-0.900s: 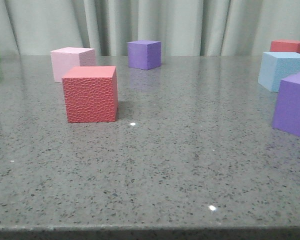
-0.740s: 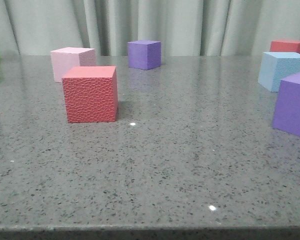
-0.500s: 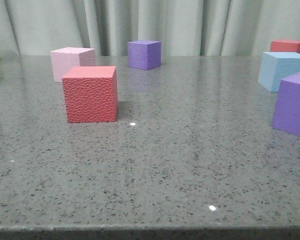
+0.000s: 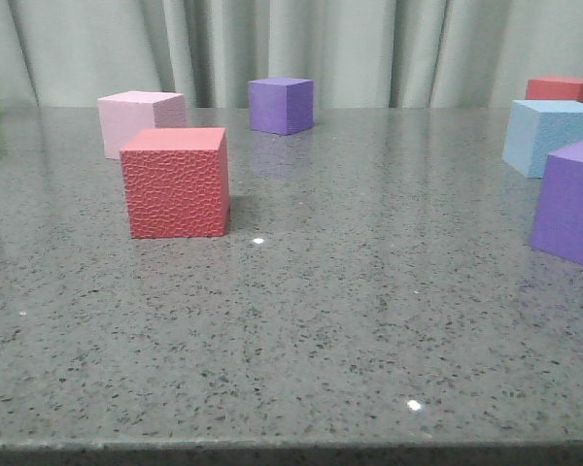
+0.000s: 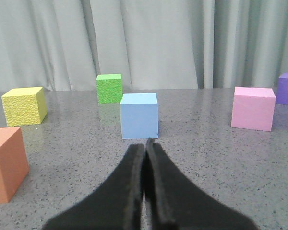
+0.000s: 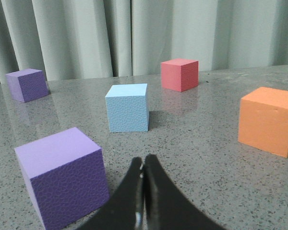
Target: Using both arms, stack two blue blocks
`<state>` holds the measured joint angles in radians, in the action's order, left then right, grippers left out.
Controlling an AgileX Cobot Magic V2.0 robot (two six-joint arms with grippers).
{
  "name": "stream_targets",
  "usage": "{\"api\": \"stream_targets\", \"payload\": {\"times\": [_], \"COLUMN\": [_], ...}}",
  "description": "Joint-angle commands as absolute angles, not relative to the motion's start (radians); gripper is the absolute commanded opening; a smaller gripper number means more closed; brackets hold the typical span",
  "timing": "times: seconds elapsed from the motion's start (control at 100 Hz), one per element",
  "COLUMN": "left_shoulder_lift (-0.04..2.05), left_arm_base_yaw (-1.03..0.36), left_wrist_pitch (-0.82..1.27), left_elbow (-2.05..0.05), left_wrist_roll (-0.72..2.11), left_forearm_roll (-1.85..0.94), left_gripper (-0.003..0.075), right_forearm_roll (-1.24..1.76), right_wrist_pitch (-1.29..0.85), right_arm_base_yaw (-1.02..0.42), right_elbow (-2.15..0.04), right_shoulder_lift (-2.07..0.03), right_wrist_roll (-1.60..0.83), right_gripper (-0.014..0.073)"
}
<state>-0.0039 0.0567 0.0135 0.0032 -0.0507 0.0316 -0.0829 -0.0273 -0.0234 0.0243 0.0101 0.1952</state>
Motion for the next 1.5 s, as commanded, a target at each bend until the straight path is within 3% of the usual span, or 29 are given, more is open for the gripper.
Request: {"api": "stream_targets", "payload": {"times": [0.0, 0.37, 0.58, 0.83, 0.9, 1.04, 1.16, 1.28, 1.38, 1.49], "left_shoulder_lift": [-0.023, 0.189, 0.352, 0.526, 0.561, 0.594, 0.595, 0.595, 0.595, 0.595], "left_arm_base_yaw": [0.056, 0.056, 0.056, 0.056, 0.056, 0.056, 0.056, 0.056, 0.056, 0.056], "left_wrist_pitch": [-0.073, 0.144, 0.163, 0.234, 0.241, 0.218, 0.201, 0.213, 0.231, 0.217], "left_elbow": [-0.036, -0.385, -0.523, -0.641, -0.664, -0.687, -0.687, -0.689, -0.695, -0.695], "left_wrist_roll": [-0.049, -0.049, -0.049, -0.049, -0.049, -0.049, -0.049, -0.049, -0.049, -0.049], "left_forearm_roll": [0.039, 0.02, 0.0, 0.013, 0.013, 0.013, 0.013, 0.011, -0.008, -0.008], "left_gripper": [-0.0019, -0.0019, -0.0019, -0.0011, 0.0029, 0.02, 0.0417, 0.0578, 0.061, 0.061], "right_forearm_roll": [-0.095, -0.094, -0.094, -0.094, -0.094, -0.094, -0.094, -0.094, -0.087, -0.087], "right_wrist_pitch": [0.031, -0.247, -0.377, -0.422, -0.427, -0.424, -0.403, -0.399, -0.399, -0.381], "right_arm_base_yaw": [-0.016, -0.016, -0.016, -0.017, -0.017, -0.017, -0.017, -0.017, -0.017, -0.017], "right_elbow": [-0.024, -0.307, -0.493, -0.643, -0.668, -0.694, -0.701, -0.701, -0.701, -0.701], "right_shoulder_lift": [0.026, -0.168, -0.366, -0.56, -0.594, -0.628, -0.633, -0.633, -0.633, -0.633], "right_wrist_roll": [0.189, 0.189, 0.189, 0.187, 0.187, 0.187, 0.187, 0.187, 0.187, 0.187], "right_gripper": [-0.0112, -0.0111, -0.0111, -0.0111, -0.0092, 0.0071, 0.03, 0.0506, 0.0616, 0.0608]}}
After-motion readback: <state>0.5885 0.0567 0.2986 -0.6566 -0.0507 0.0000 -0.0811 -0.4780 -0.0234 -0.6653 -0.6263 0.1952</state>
